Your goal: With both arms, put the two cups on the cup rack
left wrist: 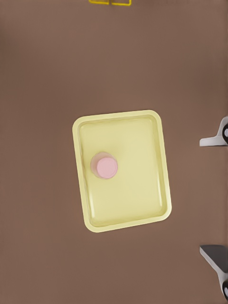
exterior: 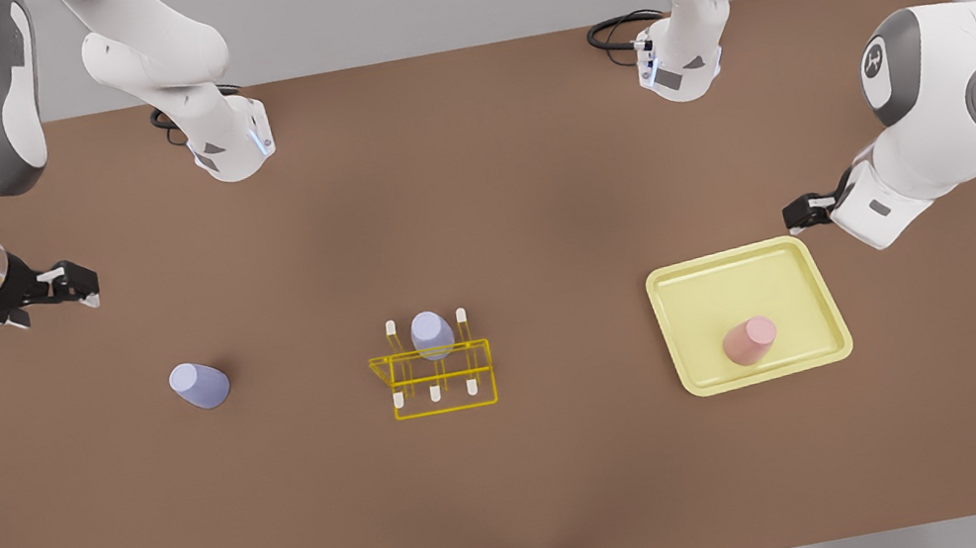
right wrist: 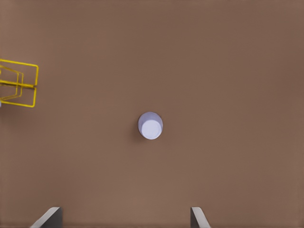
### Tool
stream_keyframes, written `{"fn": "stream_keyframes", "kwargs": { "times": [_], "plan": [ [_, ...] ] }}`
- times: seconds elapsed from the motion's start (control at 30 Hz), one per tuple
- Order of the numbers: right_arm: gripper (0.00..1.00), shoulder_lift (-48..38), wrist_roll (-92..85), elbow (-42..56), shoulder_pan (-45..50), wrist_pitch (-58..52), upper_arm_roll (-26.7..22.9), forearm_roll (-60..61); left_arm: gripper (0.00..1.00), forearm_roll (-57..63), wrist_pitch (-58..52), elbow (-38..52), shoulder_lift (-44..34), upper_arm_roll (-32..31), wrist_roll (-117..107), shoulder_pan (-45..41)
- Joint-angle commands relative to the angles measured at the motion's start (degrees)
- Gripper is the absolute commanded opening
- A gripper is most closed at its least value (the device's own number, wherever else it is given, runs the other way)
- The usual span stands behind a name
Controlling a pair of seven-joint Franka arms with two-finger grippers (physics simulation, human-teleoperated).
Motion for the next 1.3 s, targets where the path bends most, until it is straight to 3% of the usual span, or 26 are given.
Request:
{"fn": "stream_keyframes", "kwargs": {
  "times": [0.0,0.07,0.13,0.2,0.27,0.37,0.93,0.97,1.0,1.27],
  "plan": [
    [1.00,0.01,-2.63,-0.05,-0.29,0.07,0.04,0.07,1.00,0.00,0.16,-0.10,-0.01,0.01,-0.19,-0.01],
    [1.00,0.63,-2.63,-0.05,-0.20,0.15,0.04,-0.02,1.00,0.00,0.33,-0.10,0.60,0.01,-0.37,-0.01],
    [1.00,3.34,-2.63,-0.05,0.59,2.70,0.56,-0.63,1.00,0.18,1.64,-0.10,7.53,0.01,-0.54,-0.45],
    [1.00,10.46,-1.93,-1.18,3.31,10.51,0.65,-1.33,1.00,0.26,11.39,-0.10,15.01,0.10,-0.63,-0.45],
    [1.00,11.53,-1.66,-12.25,2.35,27.03,0.48,-1.25,1.00,0.00,21.77,-3.52,17.57,0.45,-0.63,-0.45],
    [1.00,14.78,-1.75,-13.32,2.26,32.05,0.30,-1.33,1.00,0.00,30.65,-6.95,19.68,0.45,-0.45,-0.45],
    [1.00,18.47,-4.82,-27.38,-4.51,47.70,0.12,-1.33,1.00,0.00,34.17,-9.86,27.06,1.16,-0.45,-0.36],
    [1.00,18.38,-4.82,-27.82,-4.60,48.06,0.21,-1.25,0.99,0.00,34.17,-9.86,27.15,1.16,-0.45,-0.36],
    [1.00,18.21,-4.82,-28.78,-4.69,48.84,0.12,-1.25,0.88,0.00,34.17,-9.77,27.15,1.16,-0.45,-0.36],
    [1.00,17.42,-4.82,-36.17,-5.48,56.93,0.21,-1.16,0.88,0.09,35.14,-9.77,28.12,1.16,-0.45,-0.45]
  ]
}}
